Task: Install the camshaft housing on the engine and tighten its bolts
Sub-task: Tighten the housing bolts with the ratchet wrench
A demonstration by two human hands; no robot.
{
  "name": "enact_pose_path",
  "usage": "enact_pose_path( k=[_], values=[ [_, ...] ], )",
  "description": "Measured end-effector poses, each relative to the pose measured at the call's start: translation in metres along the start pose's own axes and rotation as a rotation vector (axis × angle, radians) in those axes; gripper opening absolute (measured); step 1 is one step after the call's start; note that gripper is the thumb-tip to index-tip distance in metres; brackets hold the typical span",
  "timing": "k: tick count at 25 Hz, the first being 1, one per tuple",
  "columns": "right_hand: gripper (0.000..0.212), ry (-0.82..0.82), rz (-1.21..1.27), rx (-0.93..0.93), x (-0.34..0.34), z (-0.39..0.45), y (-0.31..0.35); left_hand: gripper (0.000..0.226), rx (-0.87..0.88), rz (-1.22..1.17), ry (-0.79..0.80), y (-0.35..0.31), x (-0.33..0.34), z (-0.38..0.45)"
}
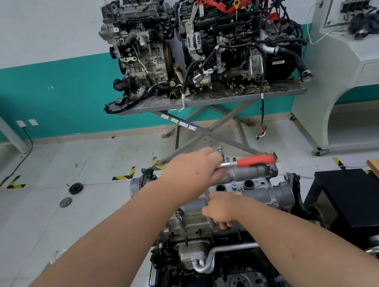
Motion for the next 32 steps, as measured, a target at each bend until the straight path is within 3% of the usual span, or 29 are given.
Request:
enact_pose_path(
  k=[3,5,7,9,12,15,18,20,23,25,28,32],
  values=[
    [0.043,-0.012,0.021,0.011,0.002,0.004,-0.001,0.033,0.295,0.136,-0.335,0.005,0.015,-0.010],
    [0.044,-0.001,0.058,0.013,0.004,0.006,-0.001,0.037,0.308,0.058,-0.511,0.007,0.029,-0.012],
    [0.039,0.002,0.204,0.005,0.003,0.008,-0.001,0.045,0.150,-0.203,-0.589,0.006,0.044,-0.013],
    [0.034,-0.016,0.367,0.021,0.002,0.006,-0.001,0.038,-0.040,-0.559,-0.613,0.002,0.056,-0.015],
    [0.038,0.034,0.160,0.037,0.006,0.009,-0.001,0.027,-0.223,-1.075,-0.645,-0.012,0.070,-0.018],
    [0.042,0.061,0.072,0.014,0.005,0.009,-0.002,0.032,-0.370,-1.384,-0.762,-0.018,0.071,-0.011],
    [0.039,0.042,0.027,0.015,0.003,0.007,-0.001,0.042,-0.537,-1.757,-0.691,-0.018,0.065,-0.006],
    [0.042,0.033,0.017,-0.004,0.003,0.006,0.001,0.045,-0.635,-1.886,-0.604,-0.012,0.060,-0.005],
    [0.046,0.010,0.003,-0.004,0.001,0.004,0.000,0.038,-0.771,-1.884,-0.481,0.002,0.048,-0.003],
    [0.047,0.000,-0.016,0.000,0.001,0.001,0.000,0.034,-0.797,-1.750,-0.349,0.009,0.037,-0.002],
    [0.047,-0.014,-0.032,-0.004,0.001,-0.002,-0.001,0.030,-0.713,-1.452,-0.144,0.009,0.019,-0.002],
    [0.046,-0.010,-0.001,-0.002,0.002,0.001,-0.002,0.037,-0.618,-1.065,-0.002,0.005,-0.002,0.003]
  ],
)
Point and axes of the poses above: each hand's wrist, its own z-axis towards the middle knuckle, its own x-axis out of the palm, y = z × x, the point moved 1 cm from there along z, towards the middle knuckle, and after that the axes turned 7 degrees about -z, right-handed, at the moved point
